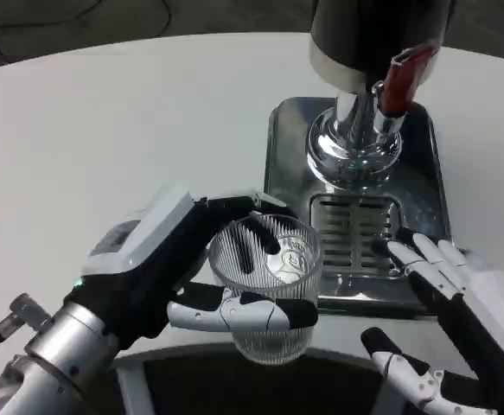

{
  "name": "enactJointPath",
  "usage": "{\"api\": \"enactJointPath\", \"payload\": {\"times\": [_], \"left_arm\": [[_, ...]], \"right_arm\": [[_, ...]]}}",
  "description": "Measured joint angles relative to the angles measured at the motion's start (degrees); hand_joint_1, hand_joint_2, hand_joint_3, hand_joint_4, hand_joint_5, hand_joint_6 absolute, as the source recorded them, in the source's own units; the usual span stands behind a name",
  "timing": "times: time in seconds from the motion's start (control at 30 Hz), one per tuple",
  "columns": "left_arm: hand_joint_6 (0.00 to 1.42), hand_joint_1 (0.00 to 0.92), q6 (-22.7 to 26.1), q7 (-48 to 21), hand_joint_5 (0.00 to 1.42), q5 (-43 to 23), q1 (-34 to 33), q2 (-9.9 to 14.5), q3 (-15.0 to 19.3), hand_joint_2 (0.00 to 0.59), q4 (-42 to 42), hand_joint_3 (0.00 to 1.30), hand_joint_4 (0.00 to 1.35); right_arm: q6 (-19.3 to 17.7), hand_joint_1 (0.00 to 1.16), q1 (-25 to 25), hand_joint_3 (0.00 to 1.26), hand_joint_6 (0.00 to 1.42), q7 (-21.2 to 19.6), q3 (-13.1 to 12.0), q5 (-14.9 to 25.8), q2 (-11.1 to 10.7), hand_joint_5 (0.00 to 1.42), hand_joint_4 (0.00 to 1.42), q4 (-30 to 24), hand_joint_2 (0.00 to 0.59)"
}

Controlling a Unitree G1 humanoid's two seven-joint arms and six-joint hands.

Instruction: Grasp the cup under the faucet to collect the drink, then remove the cup.

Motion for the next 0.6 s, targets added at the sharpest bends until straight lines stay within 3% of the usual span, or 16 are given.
{"api": "enactJointPath", "payload": {"times": [0.37,0.6], "left_arm": [[1.42,0.500,-1.09,3.82,1.42,5.04,-11.17,-2.73,-3.47,0.115,12.37,1.04,1.26],[1.42,0.504,-2.34,6.73,1.42,8.29,-17.64,-3.56,-5.15,0.118,18.70,1.04,1.26]], "right_arm": [[0.57,0.24,2.57,0.09,0.00,-0.28,-7.70,4.75,0.20,0.00,0.00,-0.17,0.420],[0.17,0.24,3.67,0.08,0.00,-0.79,-9.75,6.85,0.16,0.00,0.00,-0.18,0.420]]}}
